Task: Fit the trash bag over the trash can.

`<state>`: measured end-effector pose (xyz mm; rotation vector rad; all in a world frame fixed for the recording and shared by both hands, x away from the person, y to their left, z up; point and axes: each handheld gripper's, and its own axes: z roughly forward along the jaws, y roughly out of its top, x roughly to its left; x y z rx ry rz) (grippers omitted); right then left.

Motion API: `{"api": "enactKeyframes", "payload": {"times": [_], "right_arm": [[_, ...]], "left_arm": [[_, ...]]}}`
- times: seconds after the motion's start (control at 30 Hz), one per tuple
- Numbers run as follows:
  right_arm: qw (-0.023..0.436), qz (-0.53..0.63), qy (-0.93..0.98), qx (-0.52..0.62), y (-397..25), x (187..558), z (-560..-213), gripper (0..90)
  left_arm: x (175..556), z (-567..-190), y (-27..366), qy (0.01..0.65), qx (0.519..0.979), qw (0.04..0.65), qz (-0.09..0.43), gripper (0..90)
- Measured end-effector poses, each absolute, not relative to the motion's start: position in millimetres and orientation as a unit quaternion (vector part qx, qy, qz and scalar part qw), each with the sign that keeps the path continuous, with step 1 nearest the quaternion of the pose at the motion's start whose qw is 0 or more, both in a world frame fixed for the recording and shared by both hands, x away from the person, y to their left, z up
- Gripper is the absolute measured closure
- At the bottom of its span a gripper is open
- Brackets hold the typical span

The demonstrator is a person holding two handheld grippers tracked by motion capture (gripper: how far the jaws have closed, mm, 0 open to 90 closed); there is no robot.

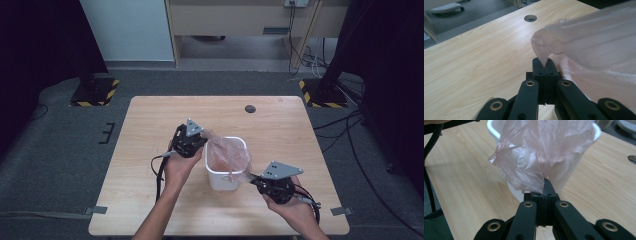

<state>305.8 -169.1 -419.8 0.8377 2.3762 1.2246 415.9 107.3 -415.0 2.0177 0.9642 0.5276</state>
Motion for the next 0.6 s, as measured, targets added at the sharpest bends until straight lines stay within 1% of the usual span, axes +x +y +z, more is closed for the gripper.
{"api": "enactKeyframes", "payload": {"times": [0.17, 0.6], "right_arm": [[0.16, 0.425, 0.842, 0.292, -163.6, 308.9, -426.6, 90.0], [0.154, 0.42, 0.847, 0.287, -159.8, 312.6, -435.2, 90.0]], "left_arm": [[417.0, -418.1, 107.7, 0.385, 0.8, 0.413, 0.206, 90.0], [418.8, -425.0, 105.8, 0.388, 0.799, 0.413, 0.199, 90.0]]}}
